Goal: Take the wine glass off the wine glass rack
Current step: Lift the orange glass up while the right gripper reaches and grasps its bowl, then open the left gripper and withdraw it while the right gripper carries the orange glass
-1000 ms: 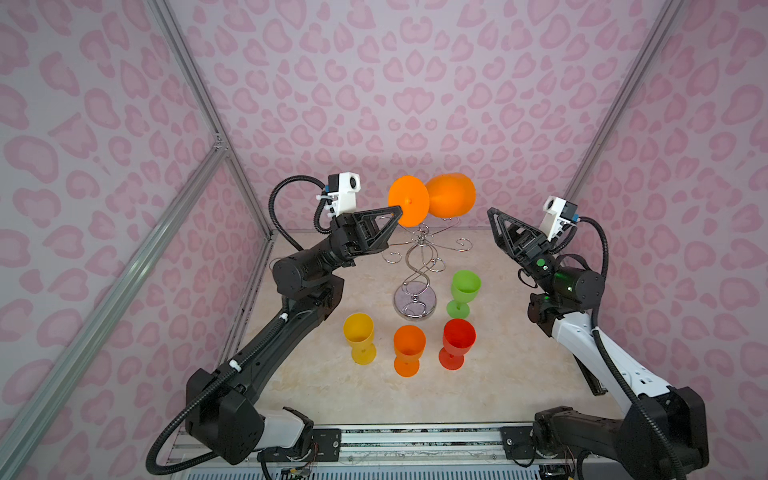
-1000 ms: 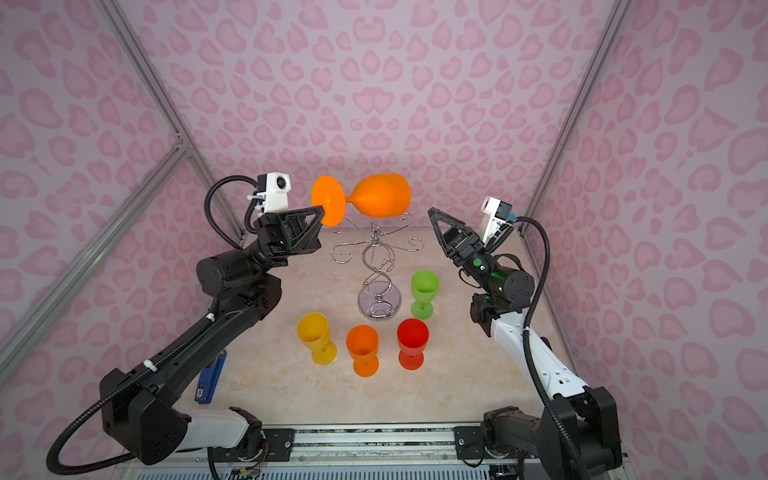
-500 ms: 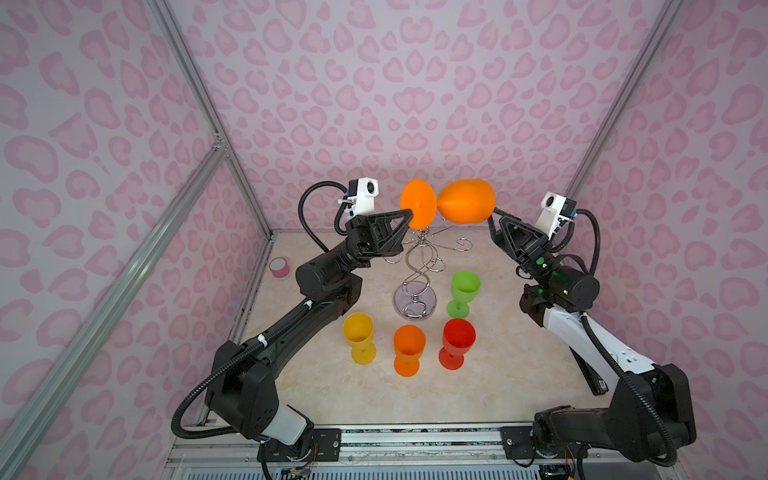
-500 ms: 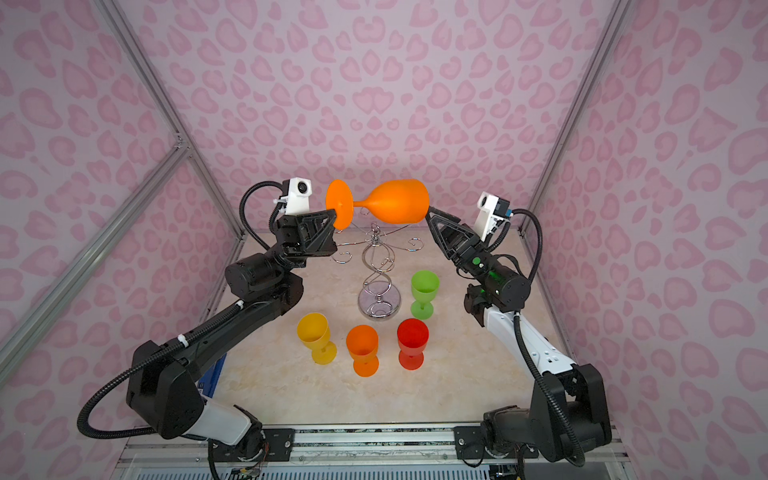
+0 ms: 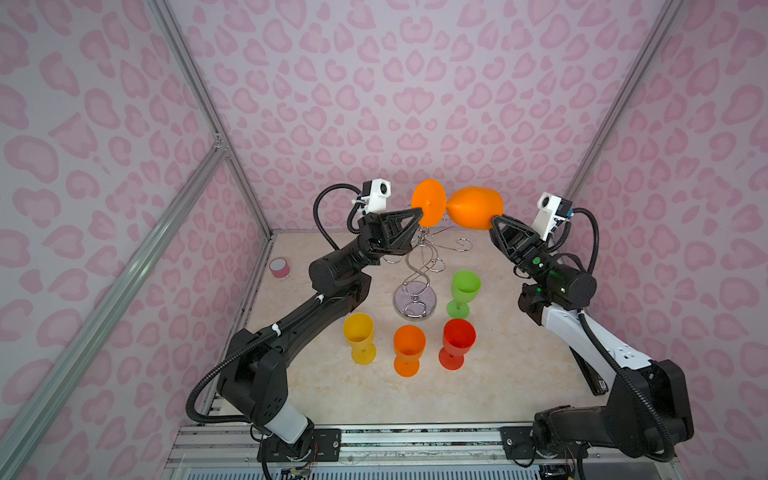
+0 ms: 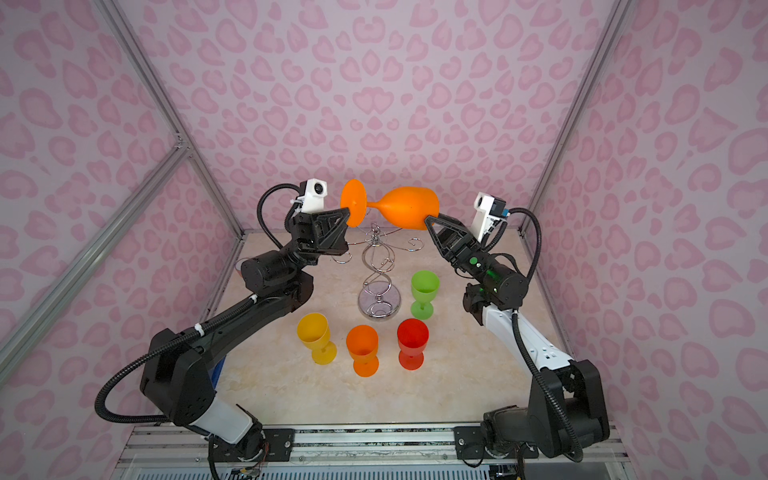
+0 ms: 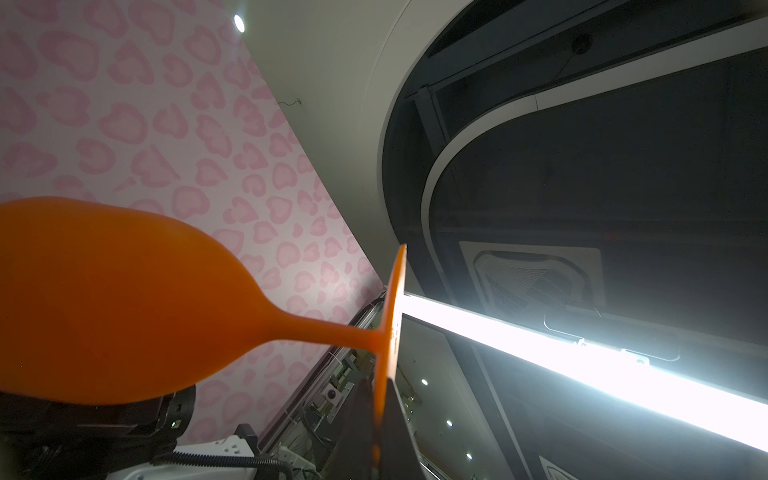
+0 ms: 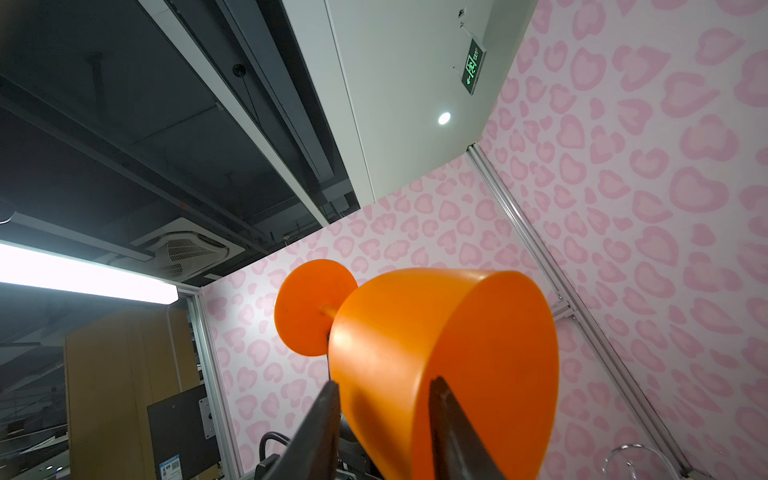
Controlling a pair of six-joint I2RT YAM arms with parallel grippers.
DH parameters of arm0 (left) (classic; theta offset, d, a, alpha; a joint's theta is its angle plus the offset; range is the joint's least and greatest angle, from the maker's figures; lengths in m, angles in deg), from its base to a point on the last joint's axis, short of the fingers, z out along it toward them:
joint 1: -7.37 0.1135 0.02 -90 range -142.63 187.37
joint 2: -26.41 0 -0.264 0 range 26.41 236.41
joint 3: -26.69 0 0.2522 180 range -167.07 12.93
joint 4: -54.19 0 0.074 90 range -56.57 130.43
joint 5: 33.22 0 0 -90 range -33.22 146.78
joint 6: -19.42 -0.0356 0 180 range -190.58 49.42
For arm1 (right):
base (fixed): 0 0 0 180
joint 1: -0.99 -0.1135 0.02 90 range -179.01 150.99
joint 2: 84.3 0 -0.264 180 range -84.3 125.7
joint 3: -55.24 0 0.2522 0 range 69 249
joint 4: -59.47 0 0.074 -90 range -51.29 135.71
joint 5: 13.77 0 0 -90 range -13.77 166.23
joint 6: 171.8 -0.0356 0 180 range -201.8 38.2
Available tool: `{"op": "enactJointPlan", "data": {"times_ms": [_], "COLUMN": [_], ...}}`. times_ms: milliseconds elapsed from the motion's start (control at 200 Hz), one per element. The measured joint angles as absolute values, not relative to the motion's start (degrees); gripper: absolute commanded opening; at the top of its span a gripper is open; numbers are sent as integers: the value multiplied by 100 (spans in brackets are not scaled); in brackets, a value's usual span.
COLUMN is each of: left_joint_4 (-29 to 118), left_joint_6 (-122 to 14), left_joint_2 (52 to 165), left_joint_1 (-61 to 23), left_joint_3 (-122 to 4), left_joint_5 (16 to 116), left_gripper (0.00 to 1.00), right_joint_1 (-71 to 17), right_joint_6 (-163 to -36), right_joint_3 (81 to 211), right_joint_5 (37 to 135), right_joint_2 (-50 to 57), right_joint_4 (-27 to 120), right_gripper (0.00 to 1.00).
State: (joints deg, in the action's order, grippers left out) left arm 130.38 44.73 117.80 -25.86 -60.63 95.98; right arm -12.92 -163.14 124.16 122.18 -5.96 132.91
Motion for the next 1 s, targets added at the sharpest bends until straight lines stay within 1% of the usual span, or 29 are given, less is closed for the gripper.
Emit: {"op": "enactJointPlan", "data": {"times_ms": [210,280,380,500,575,660,750,1000], "left_joint_4": [13042,13042,13042,13038,13001,12963,12911,12920], "left_joint_6": [4580,4626,4731,4869,4919,4901,4866,4742], "left_joint_2": [11839,11861,11914,11992,12045,12108,12147,12174], "left_joint_1": [-2584,-2584,-2578,-2578,-2578,-2573,-2575,-2595], "left_joint_3": [-6100,-6109,-6126,-6165,-6196,-6227,-6249,-6251], "left_joint_5": [9463,9404,9305,9244,9198,9144,9163,9303], "left_gripper": [3,3,3,8,13,21,26,35], "right_joint_1": [-1281,-1273,-1251,-1231,-1200,-1200,-1192,-890], "right_joint_6": [-16164,-16153,-16122,-16083,-16085,-16083,-16067,-16026], "right_joint_3": [12407,12372,12304,12169,12116,12064,11987,11850], "right_joint_5": [12216,12209,12168,12120,12104,12059,12024,11665], "right_joint_2": [-609,-637,-718,-843,-895,-941,-985,-1164], "right_joint_4": [13328,13354,13470,13542,13566,13564,13549,13374], "right_gripper": [19,14,9,4,0,0,0,0]}}
